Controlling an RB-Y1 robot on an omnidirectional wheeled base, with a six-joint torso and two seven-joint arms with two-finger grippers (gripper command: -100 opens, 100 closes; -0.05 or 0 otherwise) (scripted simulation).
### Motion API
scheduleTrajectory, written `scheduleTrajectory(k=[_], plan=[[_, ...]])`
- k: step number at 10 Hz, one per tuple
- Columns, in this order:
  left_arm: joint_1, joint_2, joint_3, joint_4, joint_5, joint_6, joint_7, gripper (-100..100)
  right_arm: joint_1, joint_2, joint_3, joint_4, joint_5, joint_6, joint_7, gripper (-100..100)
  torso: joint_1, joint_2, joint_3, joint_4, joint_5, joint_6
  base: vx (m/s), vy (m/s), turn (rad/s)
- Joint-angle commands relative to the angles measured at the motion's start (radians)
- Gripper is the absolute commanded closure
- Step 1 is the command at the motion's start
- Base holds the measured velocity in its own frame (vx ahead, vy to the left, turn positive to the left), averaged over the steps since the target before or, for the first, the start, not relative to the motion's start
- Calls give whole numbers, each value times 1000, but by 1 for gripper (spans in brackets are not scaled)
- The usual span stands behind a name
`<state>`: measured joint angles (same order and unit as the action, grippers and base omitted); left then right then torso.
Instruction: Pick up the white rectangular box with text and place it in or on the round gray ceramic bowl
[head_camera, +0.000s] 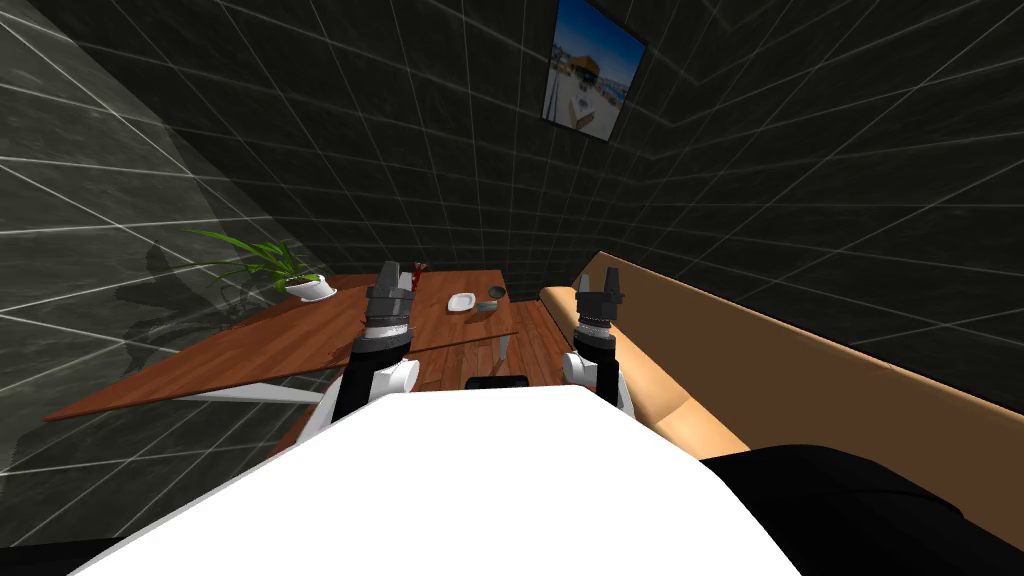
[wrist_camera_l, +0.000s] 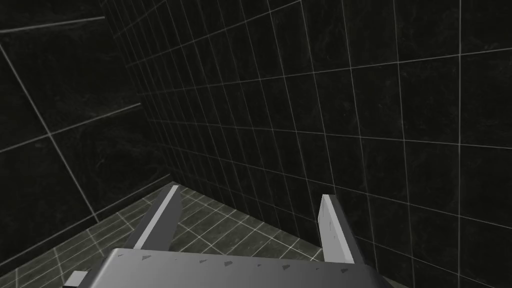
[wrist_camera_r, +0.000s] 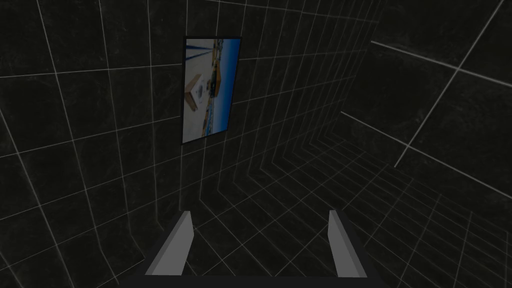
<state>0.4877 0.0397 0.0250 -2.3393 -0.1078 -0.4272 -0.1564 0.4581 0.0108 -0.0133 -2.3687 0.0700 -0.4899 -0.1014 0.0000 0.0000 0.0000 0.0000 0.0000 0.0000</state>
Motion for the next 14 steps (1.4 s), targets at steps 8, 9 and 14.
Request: scheduleTrajectory(k=[8, 9, 14], plan=[[102, 157, 51, -5, 186, 150, -11, -100, 0, 0, 0, 0, 0, 0, 0, 0, -11, -2, -1, 0, -3, 0, 11, -180, 14], [119, 181, 58, -1, 216, 177, -14, -100, 0, 0, 0, 0, 0, 0, 0, 0, -9, -2, -1, -1, -2, 0, 58, -178, 21], [171, 261, 79, 20, 340, 278, -25, -100, 0, 0, 0, 0, 0, 0, 0, 0, -8, -1, -1, 0, -2, 0, 25, -180, 24]])
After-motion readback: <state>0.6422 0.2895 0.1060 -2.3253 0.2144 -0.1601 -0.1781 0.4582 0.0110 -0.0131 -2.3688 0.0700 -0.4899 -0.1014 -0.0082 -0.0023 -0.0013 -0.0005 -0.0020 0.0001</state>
